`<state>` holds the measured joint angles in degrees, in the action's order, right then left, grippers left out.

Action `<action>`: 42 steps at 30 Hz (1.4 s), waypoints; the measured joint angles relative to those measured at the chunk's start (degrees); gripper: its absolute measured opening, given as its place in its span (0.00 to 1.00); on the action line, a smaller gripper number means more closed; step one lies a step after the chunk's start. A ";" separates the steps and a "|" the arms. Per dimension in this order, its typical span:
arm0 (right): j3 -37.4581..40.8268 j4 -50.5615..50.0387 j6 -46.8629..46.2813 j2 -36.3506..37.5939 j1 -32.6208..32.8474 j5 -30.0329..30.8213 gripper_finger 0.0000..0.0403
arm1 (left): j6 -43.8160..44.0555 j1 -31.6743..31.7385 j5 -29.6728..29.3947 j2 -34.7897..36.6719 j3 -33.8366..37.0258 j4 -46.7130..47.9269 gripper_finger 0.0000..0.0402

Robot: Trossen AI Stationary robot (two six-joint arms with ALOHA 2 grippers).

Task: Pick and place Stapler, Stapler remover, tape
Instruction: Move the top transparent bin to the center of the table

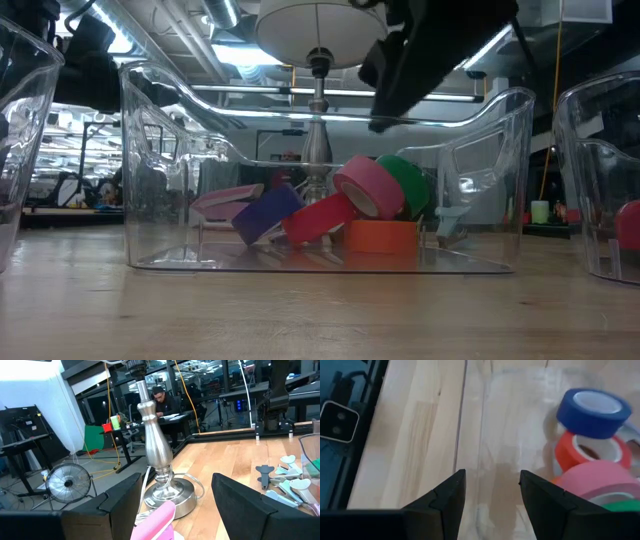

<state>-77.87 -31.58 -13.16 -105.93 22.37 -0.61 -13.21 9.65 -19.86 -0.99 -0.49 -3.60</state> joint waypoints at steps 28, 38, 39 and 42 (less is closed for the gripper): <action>-4.71 0.57 3.18 -4.87 -4.37 -3.60 0.27 | 0.00 -0.02 0.00 -0.02 0.00 0.00 0.60; -5.18 1.56 -4.36 -2.80 -0.68 -7.18 0.28 | 0.00 -0.01 0.00 0.00 0.02 0.00 0.60; -5.18 2.43 -4.38 -2.77 0.04 -7.50 0.28 | -0.02 -0.02 0.00 0.00 0.02 0.00 0.60; -5.18 2.43 -4.40 -2.73 1.80 -7.82 0.28 | 0.00 -0.01 0.00 -0.02 0.01 0.00 0.60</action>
<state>-83.05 -29.15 -17.56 -108.66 24.17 -8.42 -13.21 9.64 -19.86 -1.02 -0.48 -3.60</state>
